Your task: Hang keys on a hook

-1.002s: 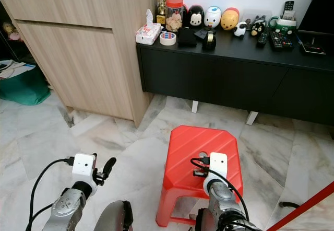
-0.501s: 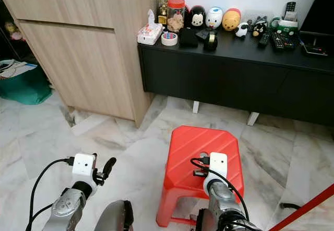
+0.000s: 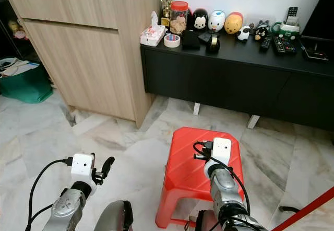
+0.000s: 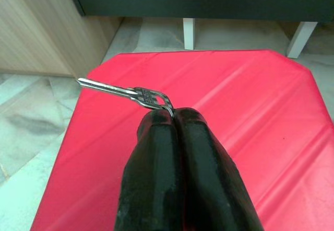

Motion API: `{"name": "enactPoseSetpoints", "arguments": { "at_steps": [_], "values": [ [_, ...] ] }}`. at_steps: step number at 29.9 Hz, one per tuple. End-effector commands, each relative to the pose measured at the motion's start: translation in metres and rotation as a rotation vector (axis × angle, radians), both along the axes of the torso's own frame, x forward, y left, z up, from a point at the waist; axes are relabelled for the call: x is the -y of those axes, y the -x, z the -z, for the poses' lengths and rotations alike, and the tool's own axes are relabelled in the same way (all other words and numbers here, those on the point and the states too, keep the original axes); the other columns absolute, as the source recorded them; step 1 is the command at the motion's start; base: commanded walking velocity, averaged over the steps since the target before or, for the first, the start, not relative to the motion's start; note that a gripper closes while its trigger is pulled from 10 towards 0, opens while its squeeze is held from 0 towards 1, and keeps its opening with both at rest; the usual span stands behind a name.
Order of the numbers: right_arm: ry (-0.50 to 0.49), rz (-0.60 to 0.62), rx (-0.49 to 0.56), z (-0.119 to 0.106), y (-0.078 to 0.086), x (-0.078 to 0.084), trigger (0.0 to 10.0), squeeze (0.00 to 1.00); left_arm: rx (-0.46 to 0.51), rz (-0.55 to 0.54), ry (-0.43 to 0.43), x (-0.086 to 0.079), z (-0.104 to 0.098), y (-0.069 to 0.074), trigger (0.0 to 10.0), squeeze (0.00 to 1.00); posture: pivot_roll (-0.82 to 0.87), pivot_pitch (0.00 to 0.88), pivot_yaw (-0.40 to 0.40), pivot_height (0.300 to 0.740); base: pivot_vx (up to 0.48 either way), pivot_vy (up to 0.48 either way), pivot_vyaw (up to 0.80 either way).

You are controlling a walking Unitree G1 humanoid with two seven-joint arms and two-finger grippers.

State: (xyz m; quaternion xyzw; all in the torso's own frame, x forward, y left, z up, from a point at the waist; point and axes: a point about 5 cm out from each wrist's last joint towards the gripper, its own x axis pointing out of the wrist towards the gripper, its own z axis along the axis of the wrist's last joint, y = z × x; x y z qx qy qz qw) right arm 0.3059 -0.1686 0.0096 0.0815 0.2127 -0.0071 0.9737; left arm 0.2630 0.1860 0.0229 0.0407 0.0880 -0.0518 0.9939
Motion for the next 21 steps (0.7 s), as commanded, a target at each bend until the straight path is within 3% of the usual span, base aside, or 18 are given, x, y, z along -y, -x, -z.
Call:
{"name": "enactPoseSetpoints", "arguments": {
  "at_steps": [1,21],
  "values": [
    [0.015,-0.005,-0.003,0.000,0.000,0.002,10.0,0.00,0.013,0.006,-0.004,0.001,-0.002,-0.002,10.0,0.00,0.11,0.000,-0.012,0.601,0.000,0.000,0.00],
    [-0.002,-0.129,0.024,-0.009,-0.008,-0.011,10.0,0.00,0.039,0.025,-0.024,-0.005,-0.009,-0.004,10.0,0.00,0.10,0.000,-0.024,0.740,0.000,0.000,0.00]
  ]
}}
